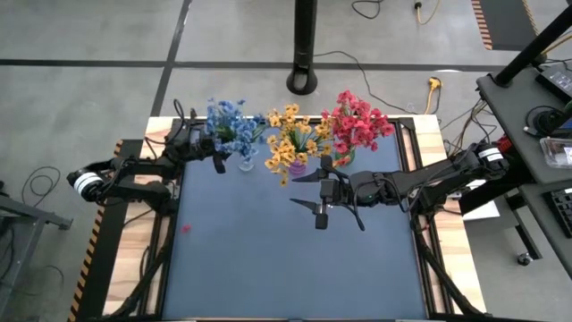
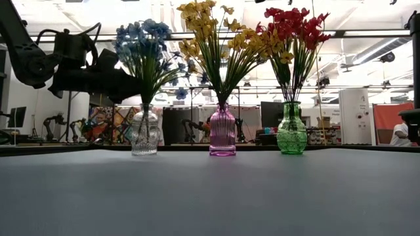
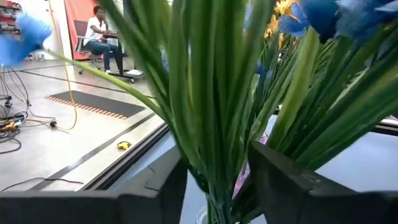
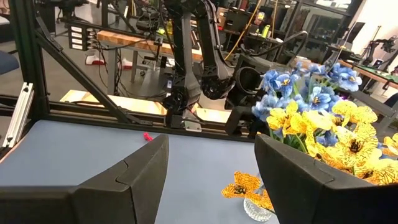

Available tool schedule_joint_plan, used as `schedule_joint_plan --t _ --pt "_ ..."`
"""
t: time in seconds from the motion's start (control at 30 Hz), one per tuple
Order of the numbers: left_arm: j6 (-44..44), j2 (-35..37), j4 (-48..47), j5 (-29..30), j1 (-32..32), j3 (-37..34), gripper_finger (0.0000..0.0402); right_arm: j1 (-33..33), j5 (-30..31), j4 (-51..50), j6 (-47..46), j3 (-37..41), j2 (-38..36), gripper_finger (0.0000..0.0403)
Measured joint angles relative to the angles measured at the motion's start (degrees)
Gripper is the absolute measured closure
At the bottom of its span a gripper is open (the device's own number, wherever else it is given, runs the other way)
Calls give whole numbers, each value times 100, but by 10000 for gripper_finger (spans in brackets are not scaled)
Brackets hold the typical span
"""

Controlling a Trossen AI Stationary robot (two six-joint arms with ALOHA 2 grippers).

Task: Sort flowers into vase by color
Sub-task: Put the blue flowers into the transparent vase

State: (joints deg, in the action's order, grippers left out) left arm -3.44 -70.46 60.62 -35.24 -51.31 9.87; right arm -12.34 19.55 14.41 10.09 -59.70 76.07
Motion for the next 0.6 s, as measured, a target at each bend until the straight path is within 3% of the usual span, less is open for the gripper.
schedule_joint_plan --t 0.33,0.6 --pt "105 4 -318 -188 -21 -4 184 2 0 0 0 0 0 172" --pt "78 19 -472 58 -200 -4 162 0 0 -6 2 0 0 172"
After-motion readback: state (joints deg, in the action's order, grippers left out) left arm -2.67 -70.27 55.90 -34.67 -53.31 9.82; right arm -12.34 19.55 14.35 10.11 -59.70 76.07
